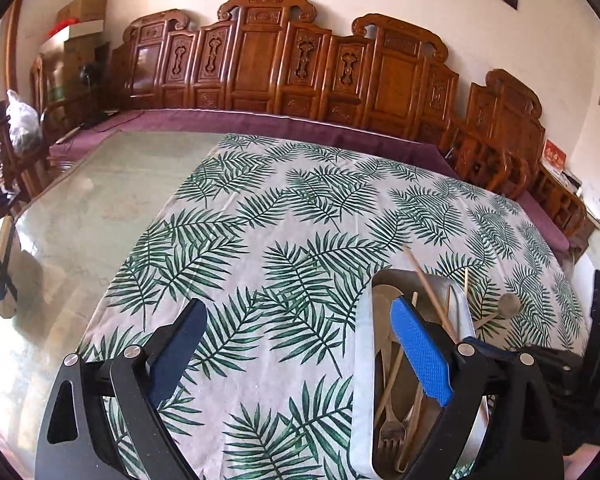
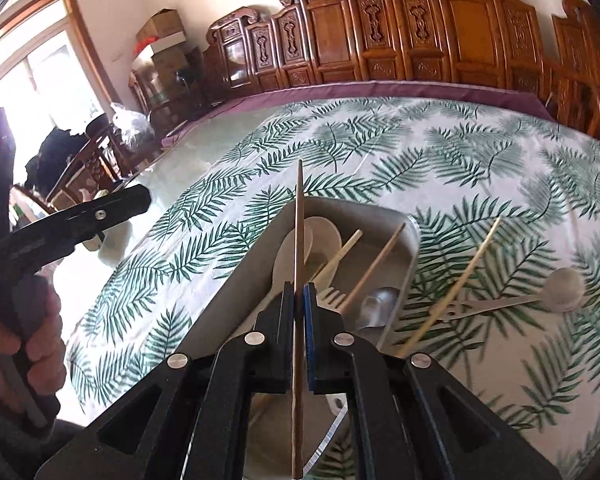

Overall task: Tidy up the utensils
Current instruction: 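Lower the chopstick into the grey tray and open the right gripper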

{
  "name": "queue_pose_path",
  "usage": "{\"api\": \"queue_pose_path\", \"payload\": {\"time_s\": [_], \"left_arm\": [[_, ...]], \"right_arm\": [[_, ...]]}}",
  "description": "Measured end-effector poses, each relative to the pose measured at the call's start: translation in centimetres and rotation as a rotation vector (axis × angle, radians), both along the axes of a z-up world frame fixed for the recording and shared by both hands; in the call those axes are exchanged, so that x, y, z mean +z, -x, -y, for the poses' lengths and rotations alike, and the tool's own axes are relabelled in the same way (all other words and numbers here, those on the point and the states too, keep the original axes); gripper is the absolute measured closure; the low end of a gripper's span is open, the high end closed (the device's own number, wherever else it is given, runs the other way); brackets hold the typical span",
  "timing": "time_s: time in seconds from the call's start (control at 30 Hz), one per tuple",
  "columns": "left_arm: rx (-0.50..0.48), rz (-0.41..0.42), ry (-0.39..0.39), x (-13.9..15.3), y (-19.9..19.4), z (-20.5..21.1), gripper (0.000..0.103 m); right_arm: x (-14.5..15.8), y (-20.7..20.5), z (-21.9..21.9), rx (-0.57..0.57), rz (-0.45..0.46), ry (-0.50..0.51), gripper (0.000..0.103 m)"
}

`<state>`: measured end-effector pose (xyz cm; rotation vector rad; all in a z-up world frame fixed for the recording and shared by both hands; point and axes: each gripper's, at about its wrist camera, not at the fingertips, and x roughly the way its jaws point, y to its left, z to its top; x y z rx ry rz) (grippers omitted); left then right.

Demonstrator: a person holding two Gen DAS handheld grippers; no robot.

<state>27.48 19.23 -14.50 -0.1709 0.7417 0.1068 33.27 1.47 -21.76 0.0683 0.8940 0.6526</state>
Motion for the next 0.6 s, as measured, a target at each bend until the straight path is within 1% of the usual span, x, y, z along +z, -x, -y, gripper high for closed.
{"api": "queue_pose_path", "payload": {"time_s": [0.17, 0.27, 0.37, 0.5, 0.6], "left_arm": [[-0.009, -0.006, 0.0, -0.1, -0.1, 0.0, 0.014], [-0.016, -0.009, -0.004, 0.0, -0.1, 0.2, 0.014], [-0.021, -0.005, -0.008, 0.1, 0.0, 0.5, 0.014], [-0.03, -0.013, -0.011, -0.1, -0.1, 0.9, 0.014], [-0.044, -0.015, -0.014, -0.2, -0.1, 1.3, 0.014]], "right_arm": [[-1.2, -0.5, -0.4, -0.034, -0.029, -0.002, 0.097], [-2.0, -0.4, -0.6, -0.023, -0.067, -0.01, 0.096], [-2.2, 0.2, -0.8, -0.006, -0.068, 0.001, 0.094], [-1.0, 1.2, -0.1, 0.022, -0.019, 0.009, 0.094], [0.6, 1.8, 1.7, 0.026, 0.039, 0.025, 0.094]]}}
